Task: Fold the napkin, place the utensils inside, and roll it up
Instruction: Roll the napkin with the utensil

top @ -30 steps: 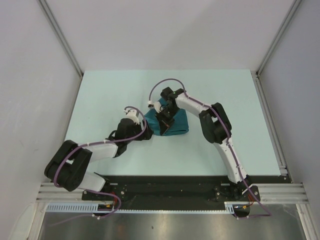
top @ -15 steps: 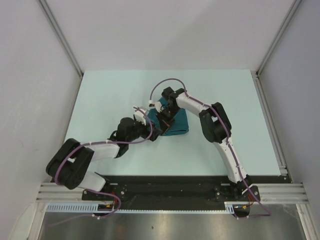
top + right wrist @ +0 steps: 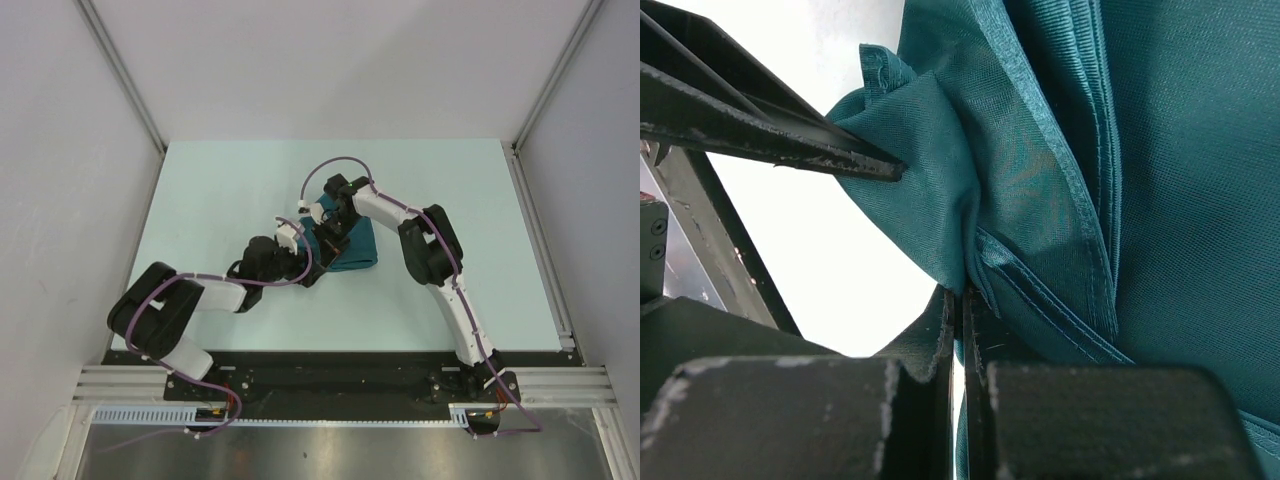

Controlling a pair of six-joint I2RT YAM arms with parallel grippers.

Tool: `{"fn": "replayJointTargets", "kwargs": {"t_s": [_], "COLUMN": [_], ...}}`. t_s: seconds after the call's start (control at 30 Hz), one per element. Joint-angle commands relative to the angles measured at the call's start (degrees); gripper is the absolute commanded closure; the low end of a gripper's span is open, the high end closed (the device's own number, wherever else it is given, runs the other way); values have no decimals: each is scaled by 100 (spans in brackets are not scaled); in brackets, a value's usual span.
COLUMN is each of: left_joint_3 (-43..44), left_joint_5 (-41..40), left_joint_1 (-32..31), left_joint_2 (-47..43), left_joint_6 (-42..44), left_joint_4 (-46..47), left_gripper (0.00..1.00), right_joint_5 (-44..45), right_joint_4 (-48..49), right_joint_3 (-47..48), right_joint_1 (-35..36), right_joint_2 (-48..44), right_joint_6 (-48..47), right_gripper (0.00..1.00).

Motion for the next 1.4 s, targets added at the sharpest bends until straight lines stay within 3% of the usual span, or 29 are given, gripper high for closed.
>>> {"fn": "replayJointTargets", "kwargs": {"t_s": [0.0, 0.2, 0.43, 0.87, 1.0, 1.03, 1.07, 1.13, 1.27, 1.37], "left_joint_3": [131, 228, 394, 852, 905, 913, 896, 913, 957, 984], "left_joint_5": [-251, -445, -805, -1482, -1482, -1465, -1447, -1395, -1263, -1166], "left_joint_1": [-46, -55, -134, -239, -231, -239, -239, -231, -239, -239], "left_joint_2": [28, 195, 327, 872, 1013, 1039, 1048, 1083, 1232, 1276], "left_joint_6": [64, 170, 231, 170, 91, 73, 56, 29, -59, -138], "left_joint_4": [-117, -398, -679, -1558, -1716, -1743, -1760, -1796, -1927, -1963], "left_gripper": [23, 45, 52, 81, 85, 85, 85, 85, 86, 87], "right_joint_5": [531, 425, 337, -339, -620, -673, -734, -614, -401, -33], "right_joint_4": [-115, -133, -133, 42, 507, 752, 912, 1498, 2800, 3452], "right_joint_3": [-48, -31, -13, 128, -4, -126, -240, -530, -2003, -2665], "right_joint_1": [-35, -97, -167, -360, -649, -720, -790, -1018, -1335, -1459], "right_joint_2": [396, 466, 545, 265, -192, -463, -631, -1035, -2587, -3259], "right_joint_6": [-130, -130, -139, 2, 344, 423, 520, 836, 1433, 1855], "right_gripper": [100, 100, 100, 99, 70, 56, 51, 46, 42, 41]}}
